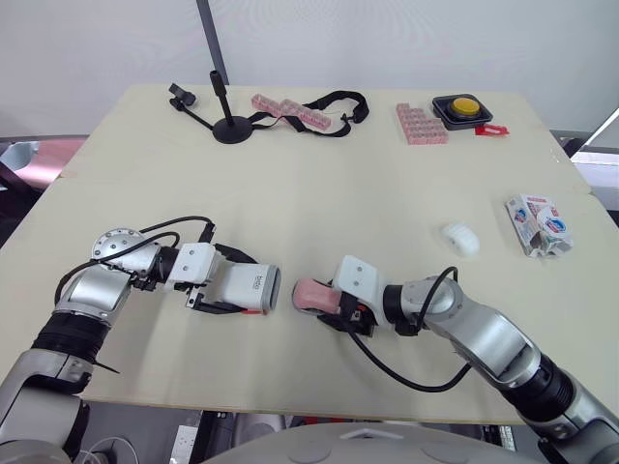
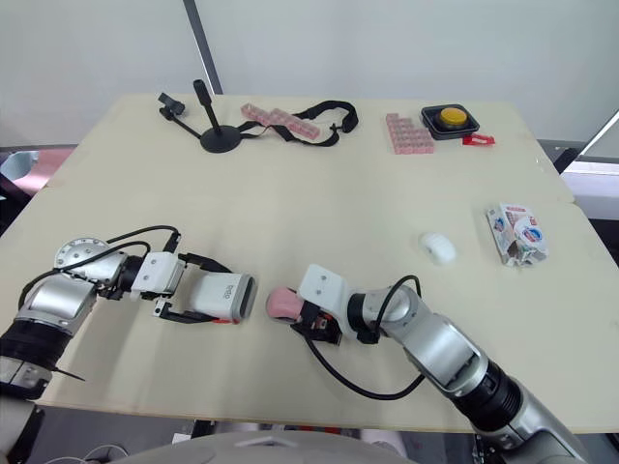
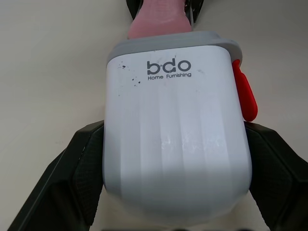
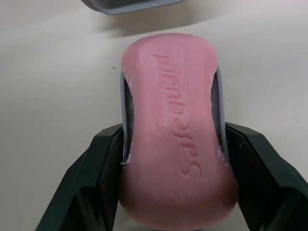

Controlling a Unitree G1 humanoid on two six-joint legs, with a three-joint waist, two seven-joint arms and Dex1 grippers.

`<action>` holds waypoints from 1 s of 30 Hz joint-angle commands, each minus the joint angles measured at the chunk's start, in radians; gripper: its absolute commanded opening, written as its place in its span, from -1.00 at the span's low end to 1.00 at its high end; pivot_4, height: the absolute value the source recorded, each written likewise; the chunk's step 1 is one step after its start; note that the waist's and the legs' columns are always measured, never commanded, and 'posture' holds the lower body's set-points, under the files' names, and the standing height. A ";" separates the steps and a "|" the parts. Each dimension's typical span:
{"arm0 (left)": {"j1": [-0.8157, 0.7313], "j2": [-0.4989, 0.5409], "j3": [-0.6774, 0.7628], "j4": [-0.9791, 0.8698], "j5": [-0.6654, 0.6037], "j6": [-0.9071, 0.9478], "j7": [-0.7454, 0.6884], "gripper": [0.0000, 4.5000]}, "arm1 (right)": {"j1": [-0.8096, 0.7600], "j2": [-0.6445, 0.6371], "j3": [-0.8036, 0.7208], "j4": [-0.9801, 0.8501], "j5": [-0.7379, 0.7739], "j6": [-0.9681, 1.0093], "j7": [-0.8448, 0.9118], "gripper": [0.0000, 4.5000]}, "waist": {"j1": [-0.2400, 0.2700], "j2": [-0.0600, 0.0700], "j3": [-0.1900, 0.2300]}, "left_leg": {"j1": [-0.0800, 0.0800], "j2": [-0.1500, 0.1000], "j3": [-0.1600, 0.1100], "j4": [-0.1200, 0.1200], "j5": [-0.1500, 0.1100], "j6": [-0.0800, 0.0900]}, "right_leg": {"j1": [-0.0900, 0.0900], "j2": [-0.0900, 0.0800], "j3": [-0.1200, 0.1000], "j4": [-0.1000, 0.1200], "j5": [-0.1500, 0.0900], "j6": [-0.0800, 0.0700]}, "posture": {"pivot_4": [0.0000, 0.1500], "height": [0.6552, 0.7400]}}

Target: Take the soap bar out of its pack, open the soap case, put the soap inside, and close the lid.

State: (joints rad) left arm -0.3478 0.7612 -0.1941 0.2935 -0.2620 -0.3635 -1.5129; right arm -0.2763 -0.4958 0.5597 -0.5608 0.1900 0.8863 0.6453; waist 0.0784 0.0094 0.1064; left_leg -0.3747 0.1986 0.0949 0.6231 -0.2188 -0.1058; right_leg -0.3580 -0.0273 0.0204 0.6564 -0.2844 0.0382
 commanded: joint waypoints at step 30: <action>-0.129 -0.250 -0.087 -0.032 0.097 0.160 0.164 0.55 | -0.230 -0.299 -0.171 0.072 0.107 -0.086 0.402 0.14 | 0.003 0.000 0.000 | -0.003 0.001 0.000 0.000 0.000 0.001 | 0.000 0.001 0.000 0.002 0.000 0.000 | 1.00 0.99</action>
State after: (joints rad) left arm -0.4629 0.5129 -0.2814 0.2951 -0.1737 -0.2051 -1.3648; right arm -0.4847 -0.7880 0.3900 -0.4769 0.2947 0.8019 1.0346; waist 0.0817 0.0095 0.1066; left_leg -0.3773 0.1992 0.0949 0.6235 -0.2188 -0.1051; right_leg -0.3578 -0.0261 0.0207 0.6580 -0.2843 0.0380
